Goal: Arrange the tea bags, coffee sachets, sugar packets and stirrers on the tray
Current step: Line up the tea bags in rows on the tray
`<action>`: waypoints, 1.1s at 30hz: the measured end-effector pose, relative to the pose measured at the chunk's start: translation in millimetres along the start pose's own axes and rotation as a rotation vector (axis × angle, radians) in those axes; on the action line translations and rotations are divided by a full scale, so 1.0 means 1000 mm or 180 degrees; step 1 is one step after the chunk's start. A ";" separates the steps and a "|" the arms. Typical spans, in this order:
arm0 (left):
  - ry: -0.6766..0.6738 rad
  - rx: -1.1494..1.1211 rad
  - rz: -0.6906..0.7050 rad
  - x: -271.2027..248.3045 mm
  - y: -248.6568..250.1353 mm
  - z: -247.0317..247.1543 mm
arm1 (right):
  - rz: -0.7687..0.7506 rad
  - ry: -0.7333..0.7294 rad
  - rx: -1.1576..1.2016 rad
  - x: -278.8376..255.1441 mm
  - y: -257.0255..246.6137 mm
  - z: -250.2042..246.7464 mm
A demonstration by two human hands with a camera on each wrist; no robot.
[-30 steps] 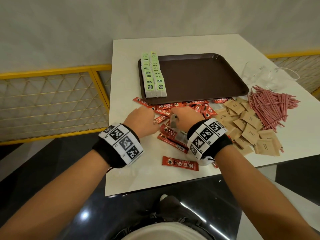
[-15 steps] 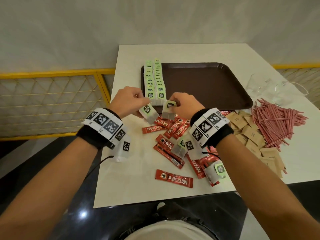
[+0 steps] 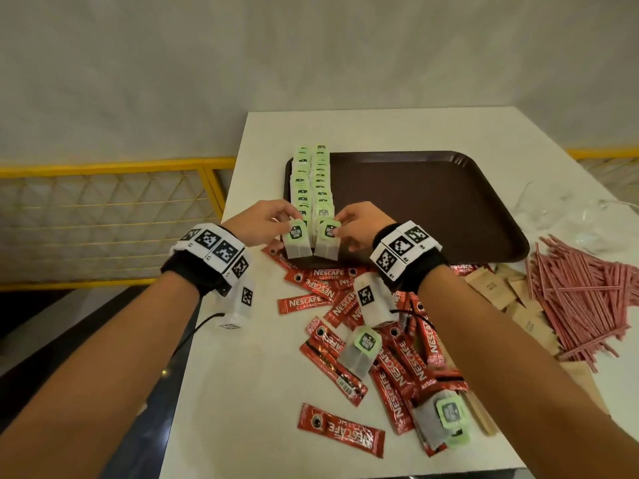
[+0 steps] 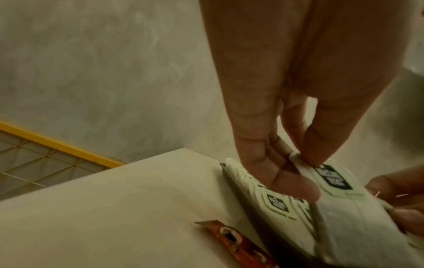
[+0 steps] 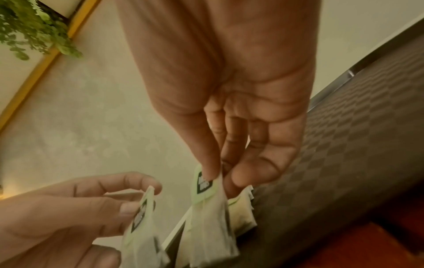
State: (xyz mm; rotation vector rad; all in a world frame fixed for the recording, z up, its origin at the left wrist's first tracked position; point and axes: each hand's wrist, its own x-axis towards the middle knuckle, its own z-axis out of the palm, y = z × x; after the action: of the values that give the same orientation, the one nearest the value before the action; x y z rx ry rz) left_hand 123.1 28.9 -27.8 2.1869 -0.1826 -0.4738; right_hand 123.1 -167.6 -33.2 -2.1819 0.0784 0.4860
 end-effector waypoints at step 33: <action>0.0131 0.1759 0.0117 0.019 -0.014 0.026 | 0.0196 0.0011 -0.0340 0.013 -0.002 0.014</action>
State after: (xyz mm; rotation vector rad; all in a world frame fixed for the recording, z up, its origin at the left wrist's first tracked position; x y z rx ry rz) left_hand 129.5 12.8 -57.7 2.7233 -0.3655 -0.3874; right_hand 131.2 -154.5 -44.1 -2.2903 0.1245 0.5321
